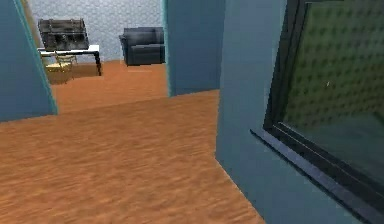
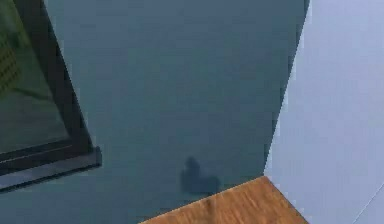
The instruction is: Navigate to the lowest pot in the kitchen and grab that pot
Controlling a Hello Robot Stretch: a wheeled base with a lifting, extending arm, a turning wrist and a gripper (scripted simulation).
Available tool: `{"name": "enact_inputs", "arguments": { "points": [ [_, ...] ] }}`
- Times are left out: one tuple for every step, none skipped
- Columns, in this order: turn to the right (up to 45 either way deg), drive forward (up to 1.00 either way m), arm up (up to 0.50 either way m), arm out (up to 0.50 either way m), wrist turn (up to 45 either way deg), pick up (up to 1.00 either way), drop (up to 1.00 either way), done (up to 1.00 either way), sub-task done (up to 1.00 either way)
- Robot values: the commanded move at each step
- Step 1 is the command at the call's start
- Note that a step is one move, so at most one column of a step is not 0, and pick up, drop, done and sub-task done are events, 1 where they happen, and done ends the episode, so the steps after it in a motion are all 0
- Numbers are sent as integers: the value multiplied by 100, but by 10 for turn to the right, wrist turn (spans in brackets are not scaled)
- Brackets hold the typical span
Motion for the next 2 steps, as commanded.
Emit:
{"name": "enact_inputs", "arguments": {
  "points": [
    [-180, 0, 0, 0, 0, 0, 0, 0, 0],
    [0, 60, 0, 0, 0, 0, 0, 0, 0]
  ]
}}
